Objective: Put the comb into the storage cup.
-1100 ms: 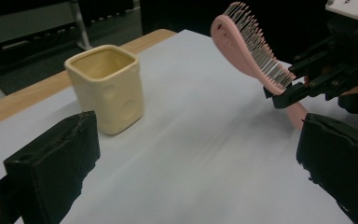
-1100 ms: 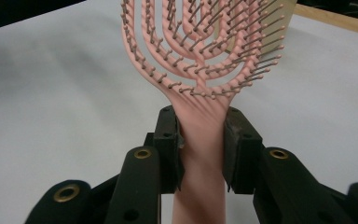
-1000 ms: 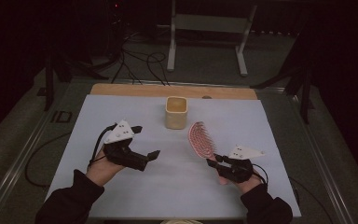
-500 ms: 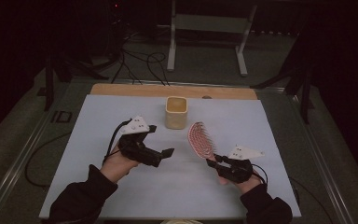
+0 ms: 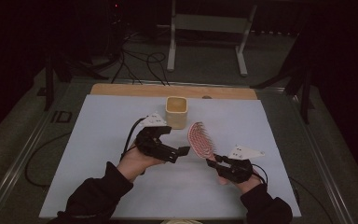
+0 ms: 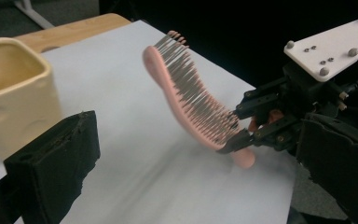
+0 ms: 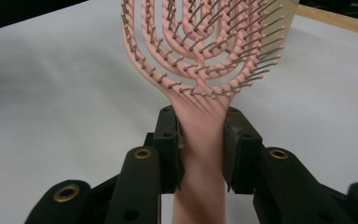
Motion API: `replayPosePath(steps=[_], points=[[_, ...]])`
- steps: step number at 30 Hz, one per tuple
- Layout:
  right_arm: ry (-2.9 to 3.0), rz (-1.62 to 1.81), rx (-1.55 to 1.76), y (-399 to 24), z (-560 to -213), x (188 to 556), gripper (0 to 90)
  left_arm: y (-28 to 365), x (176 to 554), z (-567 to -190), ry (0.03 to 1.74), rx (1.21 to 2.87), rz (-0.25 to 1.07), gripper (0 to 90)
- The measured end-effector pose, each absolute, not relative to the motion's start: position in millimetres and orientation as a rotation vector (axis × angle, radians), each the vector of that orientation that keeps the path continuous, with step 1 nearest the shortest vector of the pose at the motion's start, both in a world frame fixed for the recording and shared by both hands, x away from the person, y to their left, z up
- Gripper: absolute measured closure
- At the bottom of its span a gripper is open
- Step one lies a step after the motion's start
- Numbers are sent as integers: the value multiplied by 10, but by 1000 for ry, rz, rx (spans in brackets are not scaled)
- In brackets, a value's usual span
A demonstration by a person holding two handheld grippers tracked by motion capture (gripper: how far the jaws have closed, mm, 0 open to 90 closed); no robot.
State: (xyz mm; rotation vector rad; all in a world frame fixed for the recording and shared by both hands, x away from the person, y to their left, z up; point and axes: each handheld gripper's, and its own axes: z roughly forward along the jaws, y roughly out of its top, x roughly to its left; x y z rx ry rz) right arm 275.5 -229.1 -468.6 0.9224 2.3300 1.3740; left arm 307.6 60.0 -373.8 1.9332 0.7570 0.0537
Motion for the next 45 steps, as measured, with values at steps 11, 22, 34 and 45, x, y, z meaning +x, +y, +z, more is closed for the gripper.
replayPosePath(steps=[11,22,34,45], points=[[2330,1376,918,-2291,-4684,2754,703,341,3242,-3875,943,1885,13,3],[2335,1366,925,-2279,-4689,2752,703,207,3368,-3940,1061,1810,-29,50],[2329,1360,915,-2269,-4683,2746,703,103,3416,-4030,1071,1827,-65,211],[2333,1353,900,-2249,-4687,2744,702,51,3416,-4087,1089,1809,-115,525]])
